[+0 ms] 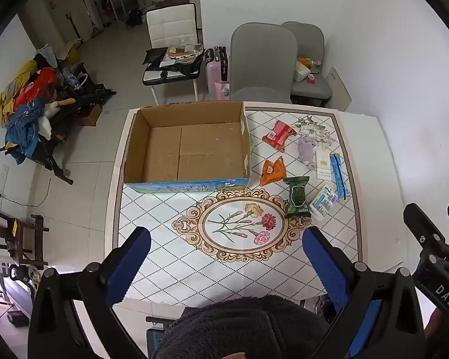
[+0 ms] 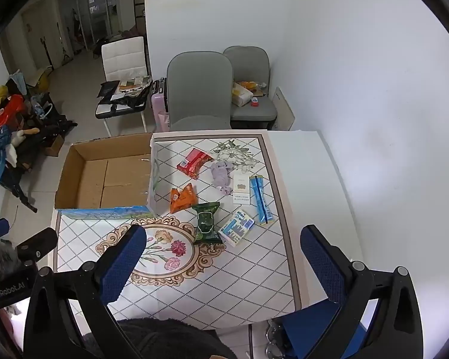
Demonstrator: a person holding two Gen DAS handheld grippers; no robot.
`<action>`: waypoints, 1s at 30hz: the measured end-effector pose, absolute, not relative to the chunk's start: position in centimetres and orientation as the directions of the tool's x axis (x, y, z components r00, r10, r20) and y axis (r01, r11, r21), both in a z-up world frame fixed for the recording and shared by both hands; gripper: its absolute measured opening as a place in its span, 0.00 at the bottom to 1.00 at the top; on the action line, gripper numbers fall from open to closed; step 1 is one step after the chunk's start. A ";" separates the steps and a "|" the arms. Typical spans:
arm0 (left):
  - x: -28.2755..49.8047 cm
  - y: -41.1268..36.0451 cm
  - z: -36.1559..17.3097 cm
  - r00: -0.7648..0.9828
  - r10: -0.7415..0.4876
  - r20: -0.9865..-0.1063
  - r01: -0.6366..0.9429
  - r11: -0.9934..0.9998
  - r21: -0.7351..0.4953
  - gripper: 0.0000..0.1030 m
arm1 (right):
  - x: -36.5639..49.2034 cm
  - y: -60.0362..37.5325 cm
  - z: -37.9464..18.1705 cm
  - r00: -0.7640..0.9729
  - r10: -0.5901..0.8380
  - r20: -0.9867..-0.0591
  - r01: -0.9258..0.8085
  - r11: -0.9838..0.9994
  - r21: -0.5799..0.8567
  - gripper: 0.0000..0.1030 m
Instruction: Organize soft objects
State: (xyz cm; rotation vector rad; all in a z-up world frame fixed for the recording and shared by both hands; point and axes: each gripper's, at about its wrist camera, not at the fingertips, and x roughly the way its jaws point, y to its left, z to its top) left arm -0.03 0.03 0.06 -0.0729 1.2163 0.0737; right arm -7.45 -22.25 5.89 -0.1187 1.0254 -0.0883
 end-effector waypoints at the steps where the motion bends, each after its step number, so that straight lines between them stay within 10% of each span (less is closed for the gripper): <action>1: 0.0 0.0 0.1 0.345 0.019 -0.938 -0.095 0.995 -0.015 1.00 | -7.4 -22.2 5.9 0.513 -0.134 -0.848 0.019 0.989 -0.145 1.00; 30: 0.0 -0.7 0.8 0.365 0.029 -0.930 -0.098 0.995 -0.007 1.00 | -7.7 -22.5 6.4 0.516 -0.155 -0.842 0.024 0.986 -0.166 1.00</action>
